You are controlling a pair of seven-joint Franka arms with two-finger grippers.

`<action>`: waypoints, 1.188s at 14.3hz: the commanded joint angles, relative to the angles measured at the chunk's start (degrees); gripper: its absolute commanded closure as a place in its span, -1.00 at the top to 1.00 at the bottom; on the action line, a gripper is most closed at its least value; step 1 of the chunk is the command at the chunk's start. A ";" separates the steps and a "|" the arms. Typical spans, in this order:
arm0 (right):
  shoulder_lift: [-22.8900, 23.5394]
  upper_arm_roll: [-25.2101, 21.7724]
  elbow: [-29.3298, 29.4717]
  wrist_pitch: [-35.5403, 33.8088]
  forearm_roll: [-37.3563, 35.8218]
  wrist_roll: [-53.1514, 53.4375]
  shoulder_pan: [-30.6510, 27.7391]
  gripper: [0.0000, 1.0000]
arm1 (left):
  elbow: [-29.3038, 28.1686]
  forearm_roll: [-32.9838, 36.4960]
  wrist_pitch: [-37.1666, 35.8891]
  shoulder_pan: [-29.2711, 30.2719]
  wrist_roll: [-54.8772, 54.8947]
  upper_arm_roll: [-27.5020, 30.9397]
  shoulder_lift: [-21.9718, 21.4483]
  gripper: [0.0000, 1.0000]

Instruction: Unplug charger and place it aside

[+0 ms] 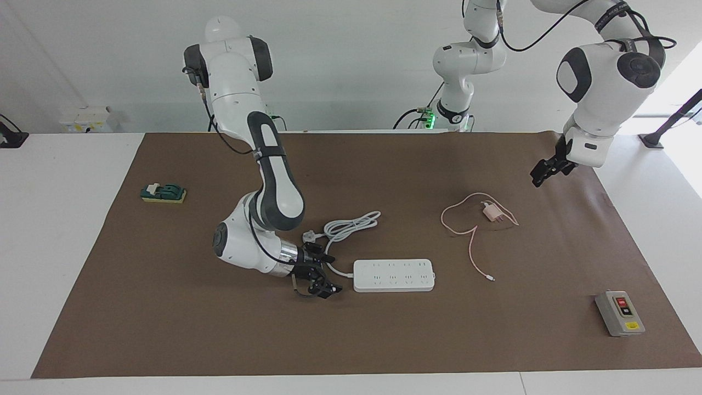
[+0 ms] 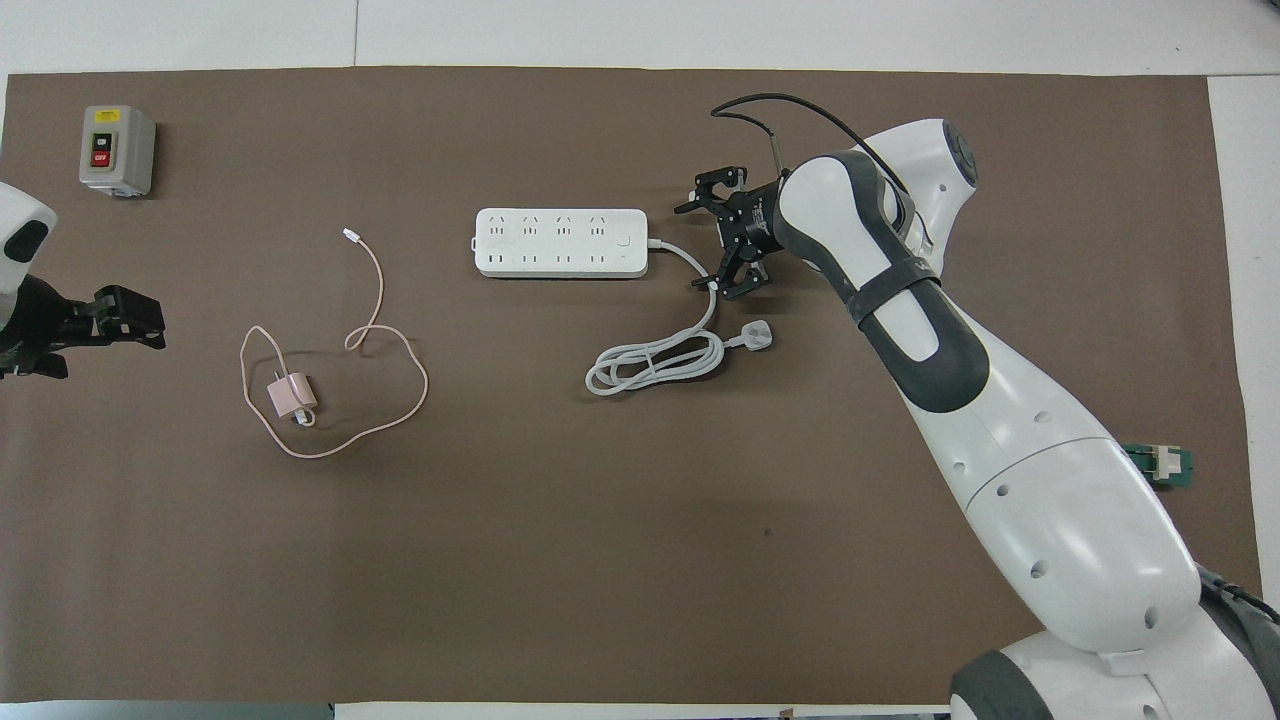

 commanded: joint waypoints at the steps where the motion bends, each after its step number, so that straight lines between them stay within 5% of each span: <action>1: -5.91 -0.90 -6.93 -1.38 -8.93 -3.65 -2.75 1.00 | 5.54 -0.50 -5.73 0.48 3.70 -0.50 0.52 0.91; 6: -10.93 -1.07 -8.70 -2.86 -10.70 -2.95 -3.29 1.00 | 13.81 -0.50 -12.50 -4.08 3.79 -0.06 4.12 0.93; 11: -14.88 -1.77 -8.43 -5.95 -16.74 -3.38 -3.11 1.00 | 7.86 -2.94 -0.84 -4.10 7.22 -0.32 1.59 1.00; 17: -22.00 -1.77 -8.52 -12.61 -27.65 -6.80 -3.20 1.00 | 6.35 -4.54 -0.47 -4.27 7.31 -0.24 1.14 1.00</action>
